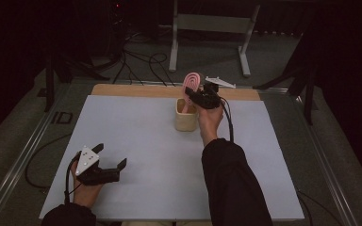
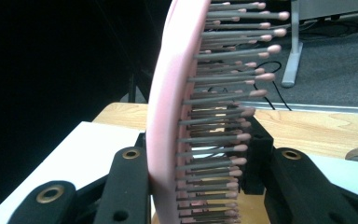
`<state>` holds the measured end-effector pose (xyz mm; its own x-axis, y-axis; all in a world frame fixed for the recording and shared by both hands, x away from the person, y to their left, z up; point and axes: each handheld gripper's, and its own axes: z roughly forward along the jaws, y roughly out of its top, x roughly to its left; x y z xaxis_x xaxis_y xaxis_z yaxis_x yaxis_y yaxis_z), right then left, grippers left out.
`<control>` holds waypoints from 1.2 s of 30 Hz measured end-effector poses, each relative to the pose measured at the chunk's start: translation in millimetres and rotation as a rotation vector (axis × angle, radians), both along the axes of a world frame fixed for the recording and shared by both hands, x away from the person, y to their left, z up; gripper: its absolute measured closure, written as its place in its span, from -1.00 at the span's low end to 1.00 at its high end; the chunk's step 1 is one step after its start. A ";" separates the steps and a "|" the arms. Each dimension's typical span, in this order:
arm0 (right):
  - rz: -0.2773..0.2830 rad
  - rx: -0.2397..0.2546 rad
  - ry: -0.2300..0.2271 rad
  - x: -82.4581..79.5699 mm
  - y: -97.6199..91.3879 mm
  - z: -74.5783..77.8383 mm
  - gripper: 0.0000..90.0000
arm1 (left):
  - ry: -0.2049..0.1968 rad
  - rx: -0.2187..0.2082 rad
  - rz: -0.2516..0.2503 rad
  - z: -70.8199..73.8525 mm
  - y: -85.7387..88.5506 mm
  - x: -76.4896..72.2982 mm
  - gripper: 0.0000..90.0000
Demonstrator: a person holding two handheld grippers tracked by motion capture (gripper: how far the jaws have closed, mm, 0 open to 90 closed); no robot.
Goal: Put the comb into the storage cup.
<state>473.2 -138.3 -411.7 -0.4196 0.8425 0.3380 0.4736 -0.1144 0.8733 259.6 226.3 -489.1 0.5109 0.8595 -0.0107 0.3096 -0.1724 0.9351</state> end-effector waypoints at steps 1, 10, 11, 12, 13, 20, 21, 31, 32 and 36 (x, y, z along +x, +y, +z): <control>0.000 0.001 0.000 0.1 0.0 -0.4 0.40 | 0.000 0.000 0.000 0.0 0.0 0.0 -1.00; -0.003 0.004 0.008 0.5 -0.4 -3.6 0.40 | 0.000 -0.002 0.001 -0.1 -0.2 0.1 -1.00; -0.004 0.007 0.008 0.6 -0.5 -4.0 0.40 | 0.000 0.001 0.000 0.0 0.0 0.1 -1.00; -0.005 0.005 0.009 0.7 -0.7 -4.4 0.40 | 0.001 0.001 0.000 -0.1 0.0 0.1 -1.00; -0.005 0.006 0.010 0.8 -0.8 -4.9 0.40 | 0.001 -0.001 0.001 -0.1 -0.1 0.1 -0.99; -0.006 0.007 0.016 1.5 -1.0 -8.5 0.40 | 0.002 0.001 0.000 -0.1 0.0 0.1 -1.00; -0.007 0.010 0.018 1.7 -1.0 -9.2 0.40 | 0.002 0.001 0.000 -0.1 0.1 0.2 -0.99; -0.009 0.022 0.030 3.1 -3.5 -13.8 0.40 | 0.003 0.003 -0.001 -0.3 -0.1 0.3 -0.99; -0.011 0.023 0.029 3.3 -3.8 -13.9 0.40 | 0.003 0.003 -0.001 -0.4 -0.3 0.3 -0.99; -0.007 0.026 0.028 4.1 -5.0 -14.6 0.40 | 0.003 0.003 -0.002 -0.5 -0.6 0.3 -0.99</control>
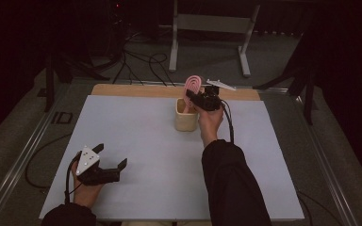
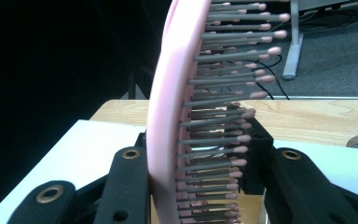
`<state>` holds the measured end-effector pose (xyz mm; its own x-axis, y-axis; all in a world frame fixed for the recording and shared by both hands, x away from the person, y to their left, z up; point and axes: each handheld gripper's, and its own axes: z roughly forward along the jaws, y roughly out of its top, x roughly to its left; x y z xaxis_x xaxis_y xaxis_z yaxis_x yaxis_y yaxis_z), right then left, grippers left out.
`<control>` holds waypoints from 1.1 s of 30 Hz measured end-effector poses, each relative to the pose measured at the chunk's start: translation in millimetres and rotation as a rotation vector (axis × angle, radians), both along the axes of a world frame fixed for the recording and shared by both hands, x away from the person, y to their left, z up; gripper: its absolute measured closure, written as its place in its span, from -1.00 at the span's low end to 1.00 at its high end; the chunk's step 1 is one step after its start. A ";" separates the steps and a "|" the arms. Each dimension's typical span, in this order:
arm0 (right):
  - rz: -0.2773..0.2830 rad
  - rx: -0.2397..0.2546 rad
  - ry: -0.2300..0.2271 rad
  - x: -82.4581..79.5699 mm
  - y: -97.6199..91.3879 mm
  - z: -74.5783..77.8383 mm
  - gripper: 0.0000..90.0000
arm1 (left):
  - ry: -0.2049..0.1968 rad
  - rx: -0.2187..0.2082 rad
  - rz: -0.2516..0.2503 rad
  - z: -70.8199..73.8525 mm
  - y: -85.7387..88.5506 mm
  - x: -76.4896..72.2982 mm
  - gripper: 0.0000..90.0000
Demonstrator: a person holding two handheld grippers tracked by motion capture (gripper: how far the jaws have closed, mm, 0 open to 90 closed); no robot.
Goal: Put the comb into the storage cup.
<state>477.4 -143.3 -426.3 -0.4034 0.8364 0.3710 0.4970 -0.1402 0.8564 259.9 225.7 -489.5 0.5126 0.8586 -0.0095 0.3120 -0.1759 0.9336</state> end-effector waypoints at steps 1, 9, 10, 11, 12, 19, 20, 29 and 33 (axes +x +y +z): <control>0.000 0.000 -0.001 0.3 -0.4 -0.1 0.40 | 0.000 0.000 0.000 0.0 0.0 0.0 -0.99; -0.005 0.004 0.007 2.5 -3.9 -1.3 0.40 | 0.003 0.001 0.000 -0.7 -0.1 0.3 -1.00; -0.005 0.003 0.006 2.9 -4.3 -1.5 0.40 | 0.003 0.002 0.000 -0.7 -0.1 0.3 -0.99; -0.005 0.005 0.008 3.1 -4.6 -1.7 0.40 | 0.003 0.002 0.000 -0.8 -0.2 0.3 -0.99; -0.005 0.005 0.007 3.4 -4.9 -1.8 0.40 | 0.003 0.001 0.000 -0.8 -0.2 0.3 -1.00; -0.008 0.004 0.014 4.6 -6.7 -2.3 0.40 | 0.003 0.001 0.000 -1.0 -0.5 0.4 -0.99; -0.008 0.005 0.014 4.8 -7.0 -2.4 0.39 | 0.004 0.001 0.001 -1.0 -0.5 0.5 -0.99; -0.024 -0.007 0.018 6.4 -9.4 -3.9 0.35 | 0.002 0.001 0.002 -0.7 -0.2 0.3 -0.99; -0.028 -0.010 0.022 6.8 -9.9 -3.9 0.26 | 0.002 0.001 0.002 -0.8 -0.4 0.3 -0.99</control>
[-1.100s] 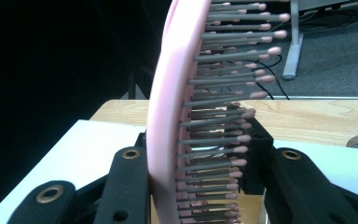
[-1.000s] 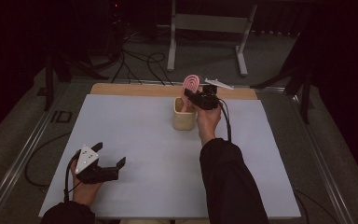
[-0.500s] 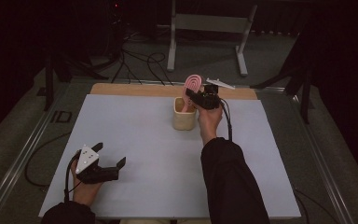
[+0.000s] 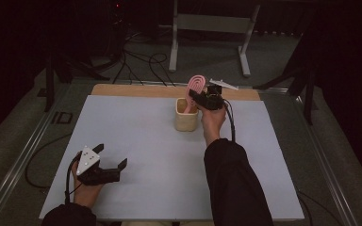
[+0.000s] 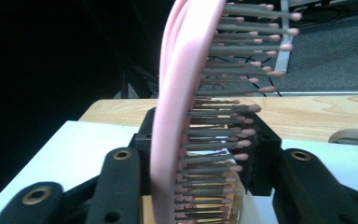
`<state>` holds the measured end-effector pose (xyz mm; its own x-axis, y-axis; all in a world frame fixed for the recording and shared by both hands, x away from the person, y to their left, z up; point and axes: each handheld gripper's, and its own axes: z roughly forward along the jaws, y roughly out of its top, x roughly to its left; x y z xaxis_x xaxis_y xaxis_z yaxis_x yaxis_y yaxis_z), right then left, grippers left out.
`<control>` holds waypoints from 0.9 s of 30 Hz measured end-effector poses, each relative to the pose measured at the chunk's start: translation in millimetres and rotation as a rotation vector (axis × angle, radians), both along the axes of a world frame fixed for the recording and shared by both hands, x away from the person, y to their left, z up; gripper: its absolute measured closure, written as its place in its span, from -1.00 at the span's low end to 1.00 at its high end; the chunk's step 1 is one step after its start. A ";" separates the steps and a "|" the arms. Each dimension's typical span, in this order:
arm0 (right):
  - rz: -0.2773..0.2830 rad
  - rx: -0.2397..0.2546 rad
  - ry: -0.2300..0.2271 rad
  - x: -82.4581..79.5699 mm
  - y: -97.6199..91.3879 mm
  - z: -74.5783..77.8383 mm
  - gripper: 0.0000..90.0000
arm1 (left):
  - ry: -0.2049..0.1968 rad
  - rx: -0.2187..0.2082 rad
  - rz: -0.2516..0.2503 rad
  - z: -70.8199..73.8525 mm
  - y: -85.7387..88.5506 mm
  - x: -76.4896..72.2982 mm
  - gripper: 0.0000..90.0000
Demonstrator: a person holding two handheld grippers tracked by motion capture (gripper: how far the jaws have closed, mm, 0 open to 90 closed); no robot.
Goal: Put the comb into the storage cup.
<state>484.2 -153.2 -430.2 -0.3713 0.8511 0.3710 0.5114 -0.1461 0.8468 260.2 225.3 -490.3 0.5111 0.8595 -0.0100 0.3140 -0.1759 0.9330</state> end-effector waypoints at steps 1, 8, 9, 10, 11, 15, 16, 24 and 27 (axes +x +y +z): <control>-0.002 0.000 0.001 0.2 -0.5 -0.1 0.24 | 0.000 0.000 0.000 0.0 0.1 -0.1 -0.99; -0.006 -0.004 -0.001 0.9 -4.3 0.0 0.05 | 0.000 0.002 0.001 0.0 0.2 0.0 -0.99; -0.003 -0.010 -0.003 0.9 -4.7 0.3 0.02 | 0.000 0.001 0.001 0.0 0.0 0.0 -0.99; 0.001 -0.013 -0.005 0.8 -5.2 0.7 -0.02 | 0.000 0.000 0.001 0.0 -0.1 0.0 -0.99; 0.004 -0.017 -0.006 0.8 -5.6 1.0 -0.09 | 0.000 0.001 0.001 0.0 -0.1 0.0 -0.99; 0.020 -0.035 -0.015 0.5 -7.2 2.3 -0.24 | 0.001 0.002 0.001 0.0 0.1 -0.1 -1.00; 0.021 -0.045 -0.014 0.3 -7.2 2.6 -0.30 | 0.000 0.002 0.002 0.0 0.0 -0.1 -1.00; 0.059 -0.096 -0.007 -1.5 -5.4 5.0 -0.72 | -0.001 0.001 0.004 0.2 0.2 -0.2 -0.99; 0.065 -0.120 -0.008 -3.0 -5.0 5.6 -0.79 | -0.001 0.002 0.004 0.0 0.0 -0.1 -0.99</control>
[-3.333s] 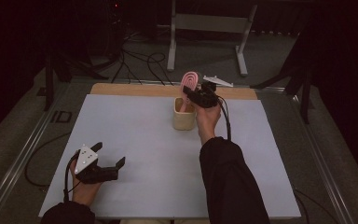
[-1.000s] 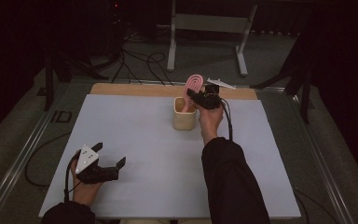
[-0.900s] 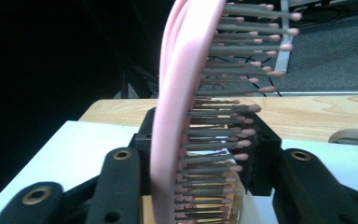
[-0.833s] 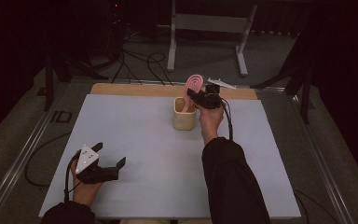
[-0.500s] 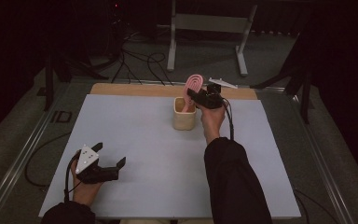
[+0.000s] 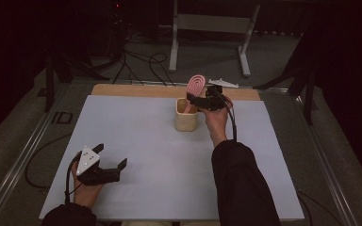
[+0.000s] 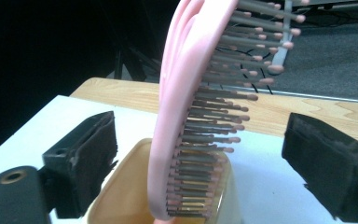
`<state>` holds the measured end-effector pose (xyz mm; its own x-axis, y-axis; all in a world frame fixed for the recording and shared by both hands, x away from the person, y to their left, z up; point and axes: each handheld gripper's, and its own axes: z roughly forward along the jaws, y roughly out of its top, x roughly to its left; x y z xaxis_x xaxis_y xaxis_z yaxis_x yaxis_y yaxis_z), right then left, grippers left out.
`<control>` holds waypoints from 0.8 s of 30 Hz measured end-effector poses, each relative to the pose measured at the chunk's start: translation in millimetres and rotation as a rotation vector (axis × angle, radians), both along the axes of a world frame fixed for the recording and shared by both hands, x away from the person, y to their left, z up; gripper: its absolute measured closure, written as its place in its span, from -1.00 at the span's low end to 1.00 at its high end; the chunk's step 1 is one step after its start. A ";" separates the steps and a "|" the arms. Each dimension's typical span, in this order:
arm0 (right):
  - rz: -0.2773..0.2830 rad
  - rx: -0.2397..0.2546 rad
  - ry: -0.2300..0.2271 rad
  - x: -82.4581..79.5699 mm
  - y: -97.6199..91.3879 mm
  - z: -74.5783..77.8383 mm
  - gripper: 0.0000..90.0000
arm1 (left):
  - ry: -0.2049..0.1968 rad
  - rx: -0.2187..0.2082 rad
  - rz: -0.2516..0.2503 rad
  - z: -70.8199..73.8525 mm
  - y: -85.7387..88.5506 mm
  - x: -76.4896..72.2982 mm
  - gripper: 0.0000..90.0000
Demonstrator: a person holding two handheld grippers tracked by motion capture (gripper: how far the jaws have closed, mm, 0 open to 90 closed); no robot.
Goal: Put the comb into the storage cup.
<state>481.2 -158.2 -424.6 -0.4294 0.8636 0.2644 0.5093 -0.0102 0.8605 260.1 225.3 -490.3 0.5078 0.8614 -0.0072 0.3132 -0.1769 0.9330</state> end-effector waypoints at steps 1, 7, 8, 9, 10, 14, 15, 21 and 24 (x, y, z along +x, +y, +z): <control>0.003 -0.001 0.000 -0.3 -0.2 0.1 -0.80 | 0.001 0.001 0.001 0.0 0.1 -0.1 -0.99; 0.025 -0.016 -0.006 -3.8 -1.0 3.3 -0.82 | -0.002 -0.005 0.008 0.3 1.2 -0.2 -1.00; 0.029 -0.018 -0.008 -4.3 -1.2 3.6 -0.82 | -0.001 -0.005 0.008 0.4 1.3 -0.2 -1.00; 0.030 -0.022 -0.009 -5.0 -1.6 4.2 -0.82 | -0.002 -0.005 0.007 0.4 1.1 -0.2 -1.00; 0.035 -0.025 -0.011 -5.5 -2.0 4.8 -0.82 | -0.002 -0.004 0.007 0.4 0.9 -0.3 -0.99; 0.042 -0.046 -0.018 -7.7 -2.5 6.3 -0.82 | -0.001 -0.002 0.007 0.2 0.6 -0.3 -0.99; 0.042 -0.051 -0.017 -8.3 -2.6 6.7 -0.82 | 0.000 -0.002 0.007 0.3 0.5 -0.3 -0.99; 0.054 -0.079 -0.026 -11.4 -2.3 8.2 -0.82 | 0.000 -0.001 0.005 0.2 0.1 -0.1 -1.00; 0.065 -0.094 -0.027 -13.0 -1.2 7.8 -0.82 | 0.000 0.000 0.003 0.1 0.0 0.0 -1.00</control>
<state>468.2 -159.4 -416.8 -0.4915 0.8539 0.1712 0.4827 0.1035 0.8696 260.1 225.3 -490.2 0.5052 0.8630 -0.0074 0.3135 -0.1756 0.9332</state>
